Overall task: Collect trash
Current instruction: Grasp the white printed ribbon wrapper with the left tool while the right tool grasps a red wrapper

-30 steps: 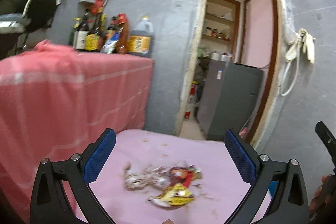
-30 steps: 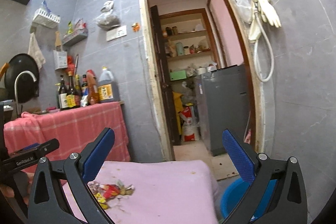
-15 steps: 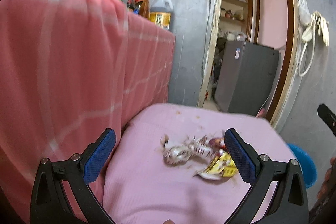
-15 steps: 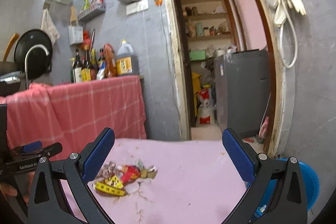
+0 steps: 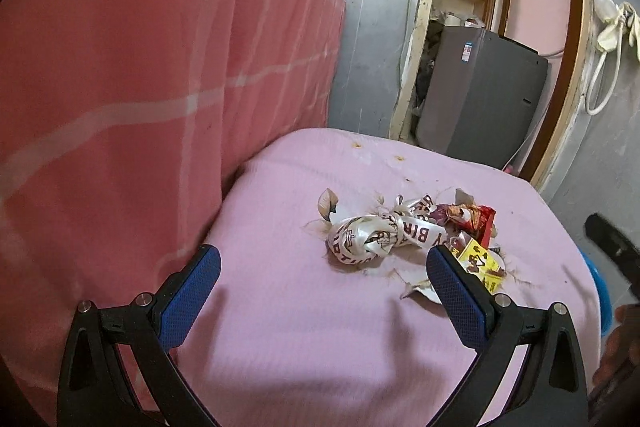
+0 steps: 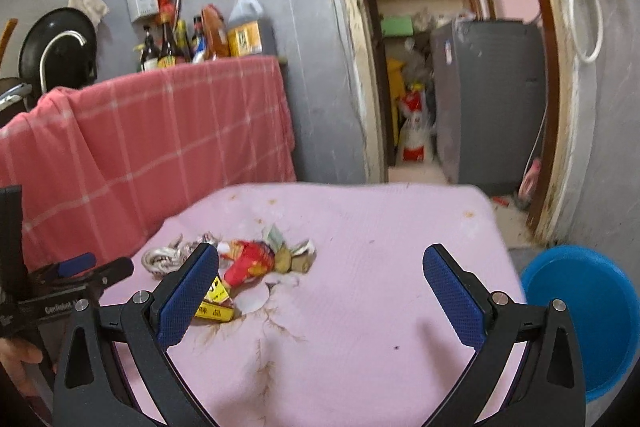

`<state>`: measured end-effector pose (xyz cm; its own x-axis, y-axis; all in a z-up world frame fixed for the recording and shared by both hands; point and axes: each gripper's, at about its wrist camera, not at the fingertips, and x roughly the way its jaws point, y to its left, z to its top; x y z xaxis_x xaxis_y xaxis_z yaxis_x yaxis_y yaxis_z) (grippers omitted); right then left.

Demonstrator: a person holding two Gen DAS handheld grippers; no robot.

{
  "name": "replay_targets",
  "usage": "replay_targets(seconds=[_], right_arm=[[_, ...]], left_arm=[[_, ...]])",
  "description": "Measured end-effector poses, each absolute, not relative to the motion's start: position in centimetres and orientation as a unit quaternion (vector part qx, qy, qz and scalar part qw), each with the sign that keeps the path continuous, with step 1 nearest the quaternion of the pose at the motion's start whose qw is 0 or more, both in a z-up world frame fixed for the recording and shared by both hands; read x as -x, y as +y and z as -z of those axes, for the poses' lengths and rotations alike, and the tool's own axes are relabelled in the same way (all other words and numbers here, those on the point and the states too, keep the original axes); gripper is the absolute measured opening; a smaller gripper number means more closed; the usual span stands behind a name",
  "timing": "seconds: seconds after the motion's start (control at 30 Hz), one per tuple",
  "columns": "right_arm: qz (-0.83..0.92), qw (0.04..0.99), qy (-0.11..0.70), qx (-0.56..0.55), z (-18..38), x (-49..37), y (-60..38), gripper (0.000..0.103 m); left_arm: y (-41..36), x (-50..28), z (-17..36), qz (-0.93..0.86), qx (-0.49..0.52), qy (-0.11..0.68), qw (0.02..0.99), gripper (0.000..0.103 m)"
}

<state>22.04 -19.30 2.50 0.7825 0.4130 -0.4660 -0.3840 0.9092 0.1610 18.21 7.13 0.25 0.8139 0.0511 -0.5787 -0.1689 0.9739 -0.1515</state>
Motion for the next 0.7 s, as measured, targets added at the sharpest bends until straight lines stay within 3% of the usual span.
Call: replay_targets(seconds=[0.1, 0.3, 0.43, 0.53, 0.7], right_arm=[[-0.223, 0.936, 0.272, -0.022, -1.8, -22.8, -18.6, 0.098], [-0.244, 0.926, 0.288, -0.009, -1.1, -23.7, -16.9, 0.084], [-0.262, 0.916, 0.304, 0.005, -0.6, -24.4, -15.4, 0.07], [-0.279, 0.905, 0.322, 0.011, -0.1, -25.4, -14.3, 0.064], [-0.294, 0.891, 0.345, 0.006, 0.6, -26.9, -13.2, 0.058]], left_arm=[[7.6, -18.9, -0.2, -0.052, 0.11, 0.306, 0.944, 0.096], [8.3, -20.0, 0.1, -0.038, 0.13, 0.325, 0.936, 0.076], [8.7, -20.4, 0.4, -0.02, 0.146, 0.336, 0.93, 0.065], [9.4, -20.9, 0.7, 0.01, 0.168, 0.35, 0.921, 0.049], [10.3, -21.2, 0.6, 0.031, 0.193, 0.355, 0.914, 0.038]])
